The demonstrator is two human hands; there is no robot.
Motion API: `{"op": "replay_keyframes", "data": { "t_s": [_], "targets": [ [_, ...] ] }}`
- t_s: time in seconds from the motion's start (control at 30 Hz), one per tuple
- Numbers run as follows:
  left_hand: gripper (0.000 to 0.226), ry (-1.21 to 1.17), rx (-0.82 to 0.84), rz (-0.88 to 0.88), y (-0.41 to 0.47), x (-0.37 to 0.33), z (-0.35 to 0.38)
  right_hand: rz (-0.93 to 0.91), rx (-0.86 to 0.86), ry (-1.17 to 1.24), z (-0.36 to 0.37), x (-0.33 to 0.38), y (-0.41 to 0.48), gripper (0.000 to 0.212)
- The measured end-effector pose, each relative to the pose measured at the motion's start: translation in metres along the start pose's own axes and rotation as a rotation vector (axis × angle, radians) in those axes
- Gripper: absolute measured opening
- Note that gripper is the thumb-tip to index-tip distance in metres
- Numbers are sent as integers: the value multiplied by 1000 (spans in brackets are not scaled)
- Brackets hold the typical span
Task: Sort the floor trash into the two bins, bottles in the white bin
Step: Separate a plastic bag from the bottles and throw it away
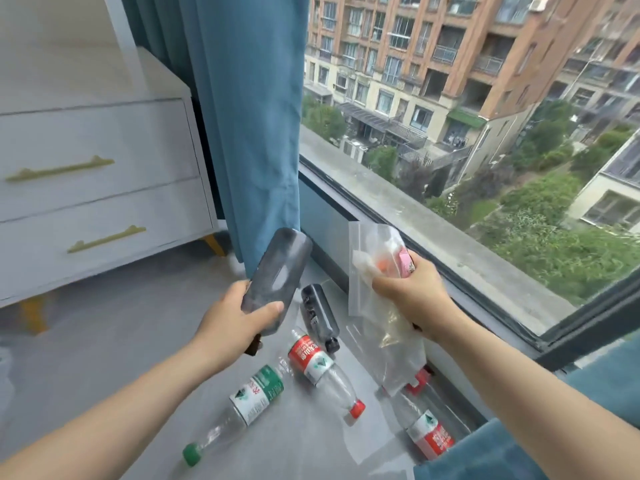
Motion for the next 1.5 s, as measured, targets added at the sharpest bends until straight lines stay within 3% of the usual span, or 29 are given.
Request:
{"op": "replay_keyframes", "data": {
  "t_s": [0.23, 0.6, 0.73, 1.0, 1.23, 1.5],
  "targets": [
    [23, -148, -25, 28, -4, -126, -78, 66, -7, 24, -21, 128, 14, 23],
    [24, -224, -16, 112, -81, -412, -220, -23, -31, 35, -127, 441, -28, 18],
    [19, -236, -1, 225, -117, -536, -271, -134, -77, 52, -185, 573, -52, 14],
    [32, -300, 29, 451, -209, -742, -347, -408, -231, 103, -294, 801, -134, 13],
    [40, -323, 78, 690, -300, -867, -356, -618, -352, 188, -382, 897, -221, 19],
    [36, -456, 153, 857, -344, -926, -321, -758, -465, 231, -450, 928, -280, 24]
  ]
}}
Point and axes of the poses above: each hand's wrist, its own y-axis towards the middle knuckle, its own z-axis out of the palm, x = y × z, the point moved 3 cm from there along y, towards the middle knuckle, and after that the axes turned 1 degree about x, right-handed, at the moved point
